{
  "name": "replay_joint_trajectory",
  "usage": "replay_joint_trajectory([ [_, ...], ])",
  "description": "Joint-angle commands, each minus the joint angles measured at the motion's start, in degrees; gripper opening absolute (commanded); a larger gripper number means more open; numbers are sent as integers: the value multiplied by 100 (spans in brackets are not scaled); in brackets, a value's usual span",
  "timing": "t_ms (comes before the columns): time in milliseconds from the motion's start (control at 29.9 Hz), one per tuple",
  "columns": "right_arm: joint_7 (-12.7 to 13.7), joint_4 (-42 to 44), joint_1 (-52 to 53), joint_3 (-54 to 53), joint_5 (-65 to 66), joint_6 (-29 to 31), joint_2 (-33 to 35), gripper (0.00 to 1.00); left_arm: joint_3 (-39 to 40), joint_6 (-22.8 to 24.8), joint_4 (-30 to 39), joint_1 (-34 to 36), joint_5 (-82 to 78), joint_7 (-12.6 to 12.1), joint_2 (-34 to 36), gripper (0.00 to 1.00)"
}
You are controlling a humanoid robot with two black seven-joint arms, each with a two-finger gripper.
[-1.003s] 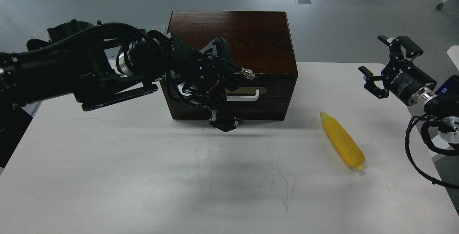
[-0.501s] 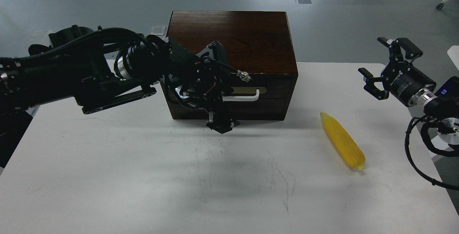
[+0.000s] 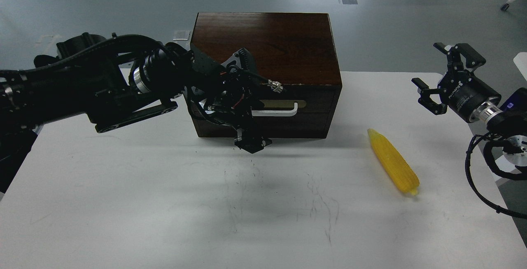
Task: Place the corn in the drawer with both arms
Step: 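Pull the drawer handle toward the robot with the left gripper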
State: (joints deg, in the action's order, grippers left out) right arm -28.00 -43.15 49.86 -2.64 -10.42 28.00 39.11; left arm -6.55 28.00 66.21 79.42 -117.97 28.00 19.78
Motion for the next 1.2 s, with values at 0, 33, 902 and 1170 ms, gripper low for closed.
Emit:
replay_joint_trajectory([
  [0,0,0,-2,0,5,0,0,100,-153,0,6,12,11,0,8,98],
  [33,0,0,-2,0,-4,0,0,100,-162,0,41,12,20,0,8,98],
  [902,0,0,-20,9,5,0,-9,100,-197,0,1745,47,82,0,254,98],
  [1170,0,-9,-20,9,5,0,-9,100,-197,0,1922,47,134,0,368,98],
])
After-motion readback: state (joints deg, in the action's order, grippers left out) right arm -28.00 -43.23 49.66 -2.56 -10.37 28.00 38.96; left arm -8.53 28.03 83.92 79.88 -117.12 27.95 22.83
